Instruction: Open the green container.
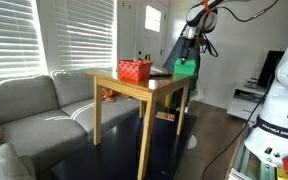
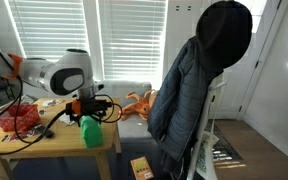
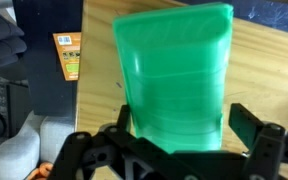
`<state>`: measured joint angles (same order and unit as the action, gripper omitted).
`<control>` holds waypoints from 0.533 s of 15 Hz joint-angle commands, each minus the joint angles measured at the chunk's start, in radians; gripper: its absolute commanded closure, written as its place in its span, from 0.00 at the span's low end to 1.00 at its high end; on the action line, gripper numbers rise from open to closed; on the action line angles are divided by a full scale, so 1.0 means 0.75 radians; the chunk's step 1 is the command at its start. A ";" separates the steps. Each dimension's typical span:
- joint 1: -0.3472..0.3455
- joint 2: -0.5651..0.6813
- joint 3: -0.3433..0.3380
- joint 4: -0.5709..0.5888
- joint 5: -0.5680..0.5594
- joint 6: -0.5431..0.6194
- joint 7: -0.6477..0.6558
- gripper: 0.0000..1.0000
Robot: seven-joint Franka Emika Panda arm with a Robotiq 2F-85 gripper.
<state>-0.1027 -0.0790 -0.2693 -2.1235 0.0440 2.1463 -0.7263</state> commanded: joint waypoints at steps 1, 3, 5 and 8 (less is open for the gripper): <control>-0.035 0.058 0.055 0.087 -0.107 -0.093 0.251 0.00; -0.034 0.082 0.069 0.115 -0.167 -0.127 0.434 0.00; -0.029 0.102 0.085 0.134 -0.208 -0.152 0.603 0.00; -0.023 0.121 0.107 0.176 -0.224 -0.246 0.825 0.00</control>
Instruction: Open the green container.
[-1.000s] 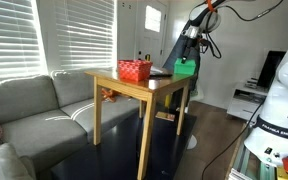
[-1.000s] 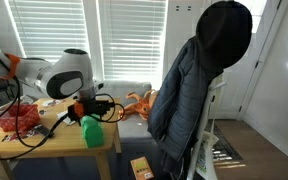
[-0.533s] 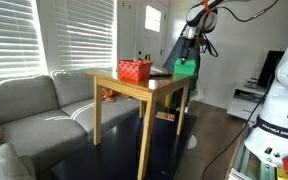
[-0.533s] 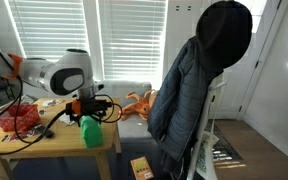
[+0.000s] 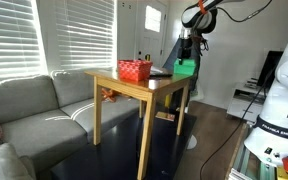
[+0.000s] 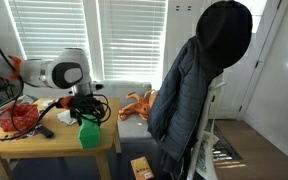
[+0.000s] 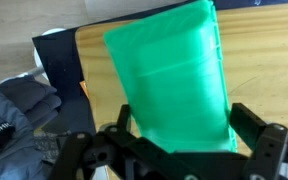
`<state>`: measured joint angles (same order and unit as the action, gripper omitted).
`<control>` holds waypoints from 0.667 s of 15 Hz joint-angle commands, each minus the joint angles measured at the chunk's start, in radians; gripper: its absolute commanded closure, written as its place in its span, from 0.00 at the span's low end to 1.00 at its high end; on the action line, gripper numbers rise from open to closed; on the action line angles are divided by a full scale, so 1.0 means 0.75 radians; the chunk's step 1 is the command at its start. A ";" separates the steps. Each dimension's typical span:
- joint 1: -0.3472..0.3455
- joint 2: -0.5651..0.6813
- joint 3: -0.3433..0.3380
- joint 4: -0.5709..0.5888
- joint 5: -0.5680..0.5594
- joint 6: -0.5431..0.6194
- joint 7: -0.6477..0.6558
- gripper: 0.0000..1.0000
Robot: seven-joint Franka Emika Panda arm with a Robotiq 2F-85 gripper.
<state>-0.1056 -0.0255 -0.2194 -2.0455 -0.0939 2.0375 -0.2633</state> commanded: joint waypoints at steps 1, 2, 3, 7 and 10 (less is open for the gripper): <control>-0.018 0.054 0.046 0.086 -0.019 -0.124 0.258 0.00; -0.017 0.061 0.051 0.099 -0.003 -0.143 0.304 0.00; -0.017 0.065 0.055 0.110 0.013 -0.155 0.342 0.00; -0.018 0.086 0.066 0.127 0.051 -0.109 0.466 0.00; -0.021 0.112 0.067 0.141 0.074 -0.058 0.487 0.00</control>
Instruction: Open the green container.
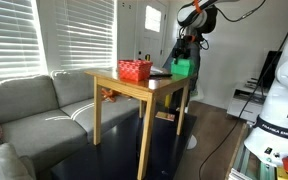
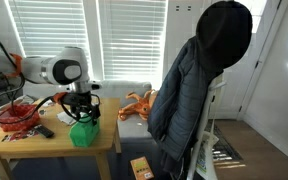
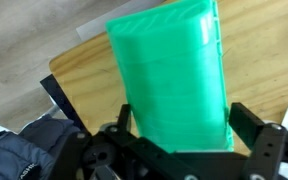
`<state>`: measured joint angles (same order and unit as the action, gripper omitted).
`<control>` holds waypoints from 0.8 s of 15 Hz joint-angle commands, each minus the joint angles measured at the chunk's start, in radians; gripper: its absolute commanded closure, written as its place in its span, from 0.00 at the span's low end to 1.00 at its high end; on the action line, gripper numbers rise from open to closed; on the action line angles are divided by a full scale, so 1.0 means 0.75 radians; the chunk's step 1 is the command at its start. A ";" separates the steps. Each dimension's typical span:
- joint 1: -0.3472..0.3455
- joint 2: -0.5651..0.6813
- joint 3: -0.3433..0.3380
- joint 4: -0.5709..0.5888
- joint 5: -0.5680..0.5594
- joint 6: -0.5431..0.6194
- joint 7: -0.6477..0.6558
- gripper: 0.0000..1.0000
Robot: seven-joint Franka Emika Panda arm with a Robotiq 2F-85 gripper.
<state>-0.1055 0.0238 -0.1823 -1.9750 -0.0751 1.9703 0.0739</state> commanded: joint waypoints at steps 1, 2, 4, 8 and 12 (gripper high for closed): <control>-0.023 0.053 0.017 0.052 0.067 0.050 0.038 0.00; -0.023 0.060 0.017 0.056 0.082 0.073 0.033 0.00; -0.023 0.072 0.019 0.066 0.104 0.119 0.014 0.00; -0.019 0.091 0.028 0.084 0.103 0.189 -0.047 0.00; -0.014 0.040 0.035 0.089 0.028 0.078 -0.102 0.00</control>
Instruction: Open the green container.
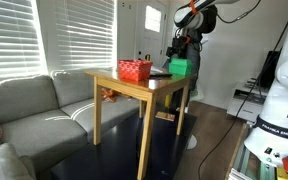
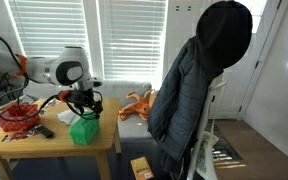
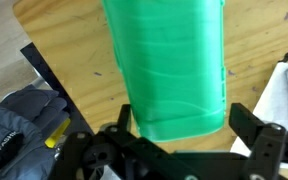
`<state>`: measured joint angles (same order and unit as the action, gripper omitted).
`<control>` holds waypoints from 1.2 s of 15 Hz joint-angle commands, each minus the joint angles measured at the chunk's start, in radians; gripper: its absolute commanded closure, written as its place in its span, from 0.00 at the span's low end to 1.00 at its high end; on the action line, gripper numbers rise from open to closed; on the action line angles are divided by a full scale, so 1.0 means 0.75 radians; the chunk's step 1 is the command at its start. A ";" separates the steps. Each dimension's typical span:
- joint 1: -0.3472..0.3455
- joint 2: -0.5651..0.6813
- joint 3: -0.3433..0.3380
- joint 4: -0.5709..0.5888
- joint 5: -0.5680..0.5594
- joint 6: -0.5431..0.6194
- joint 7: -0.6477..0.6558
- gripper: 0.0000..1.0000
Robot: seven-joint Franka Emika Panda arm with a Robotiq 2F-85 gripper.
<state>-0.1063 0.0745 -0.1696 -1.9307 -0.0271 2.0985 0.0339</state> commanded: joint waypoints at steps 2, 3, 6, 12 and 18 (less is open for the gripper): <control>-0.011 -0.051 0.019 0.028 -0.075 -0.149 -0.059 0.00; -0.011 -0.061 0.021 0.024 -0.093 -0.173 -0.071 0.00; -0.009 -0.094 0.026 -0.007 -0.108 -0.201 -0.092 0.00; -0.001 -0.097 0.046 -0.023 -0.096 -0.170 -0.097 0.00; 0.000 -0.113 0.053 -0.048 -0.155 -0.191 -0.086 0.00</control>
<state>-0.1025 0.0219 -0.1385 -1.9360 -0.1050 1.9672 -0.0317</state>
